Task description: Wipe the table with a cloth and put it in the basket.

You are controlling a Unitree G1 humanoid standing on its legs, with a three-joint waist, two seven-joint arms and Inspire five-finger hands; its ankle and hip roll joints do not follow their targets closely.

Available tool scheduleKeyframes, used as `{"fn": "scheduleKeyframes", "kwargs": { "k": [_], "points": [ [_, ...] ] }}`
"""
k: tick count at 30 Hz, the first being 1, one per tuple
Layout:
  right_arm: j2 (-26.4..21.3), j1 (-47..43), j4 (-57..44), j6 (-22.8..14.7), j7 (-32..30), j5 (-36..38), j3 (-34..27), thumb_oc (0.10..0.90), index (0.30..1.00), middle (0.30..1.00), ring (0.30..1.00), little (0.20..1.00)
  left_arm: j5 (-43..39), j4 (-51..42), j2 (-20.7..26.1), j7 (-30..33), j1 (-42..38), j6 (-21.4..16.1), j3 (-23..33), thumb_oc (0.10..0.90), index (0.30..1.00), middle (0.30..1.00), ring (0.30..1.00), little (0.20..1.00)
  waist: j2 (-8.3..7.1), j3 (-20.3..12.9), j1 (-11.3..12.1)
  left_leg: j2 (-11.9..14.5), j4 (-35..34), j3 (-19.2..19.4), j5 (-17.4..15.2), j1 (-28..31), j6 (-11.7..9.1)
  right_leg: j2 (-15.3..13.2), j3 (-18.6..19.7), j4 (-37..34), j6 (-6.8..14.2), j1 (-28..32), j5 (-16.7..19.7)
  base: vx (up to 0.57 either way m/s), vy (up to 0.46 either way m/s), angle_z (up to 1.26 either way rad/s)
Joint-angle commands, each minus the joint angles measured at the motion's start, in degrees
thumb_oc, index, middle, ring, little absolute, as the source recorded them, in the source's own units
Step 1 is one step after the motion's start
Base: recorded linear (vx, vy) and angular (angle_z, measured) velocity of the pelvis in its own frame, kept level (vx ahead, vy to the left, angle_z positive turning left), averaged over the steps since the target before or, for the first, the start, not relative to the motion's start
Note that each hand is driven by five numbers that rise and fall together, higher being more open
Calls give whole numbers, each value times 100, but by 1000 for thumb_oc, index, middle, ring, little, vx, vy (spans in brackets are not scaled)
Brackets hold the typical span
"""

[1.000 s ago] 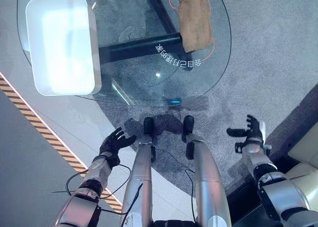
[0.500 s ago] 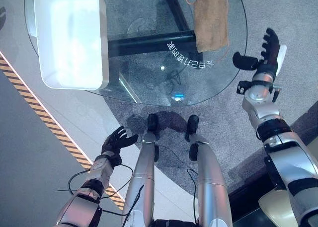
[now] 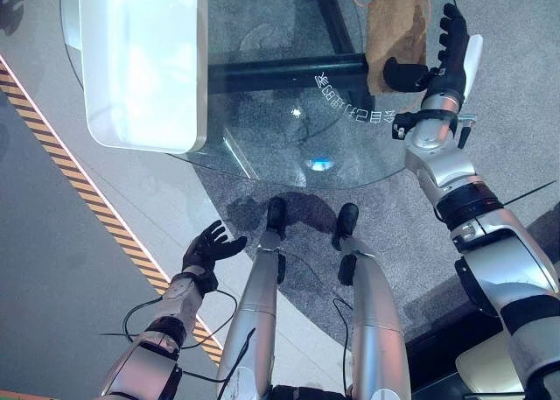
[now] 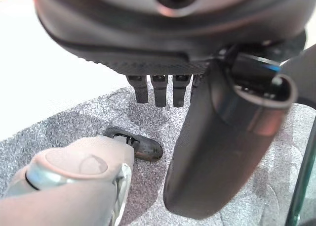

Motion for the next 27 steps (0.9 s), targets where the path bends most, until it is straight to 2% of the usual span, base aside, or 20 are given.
{"fn": "scheduleKeyframes", "kwargs": {
  "k": [1,12,18,27],
  "points": [
    [-310,-610,-490,-25,-492,-190,185,800,900,900,900,900,-25,-108,-122,92,504,-192,40,800,900,900,900,900,356,-119,-24,-393,-40,251,5,8,340,185,-302,-346,29,298,-186,22,10,3],
    [-198,-894,-34,618,-715,-125,395,800,900,900,900,900,-59,-274,-232,72,685,-169,-110,800,900,900,900,900,544,-119,101,-429,-71,256,55,2,352,122,-332,-262,11,222,-198,28,31,3],
    [-192,-1049,235,749,-804,-172,531,800,900,900,900,900,-63,-312,-267,80,722,-160,-166,800,900,900,900,900,582,-119,160,-437,-86,250,83,-3,354,102,-360,-244,8,219,-202,7,5,1],
    [-212,-1383,739,1015,-864,-369,760,800,900,900,900,900,-86,-353,-337,26,803,-178,-287,800,900,900,900,900,727,-119,242,-482,-45,216,97,-33,363,66,-353,-141,16,124,-200,13,17,3]
  ]
}}
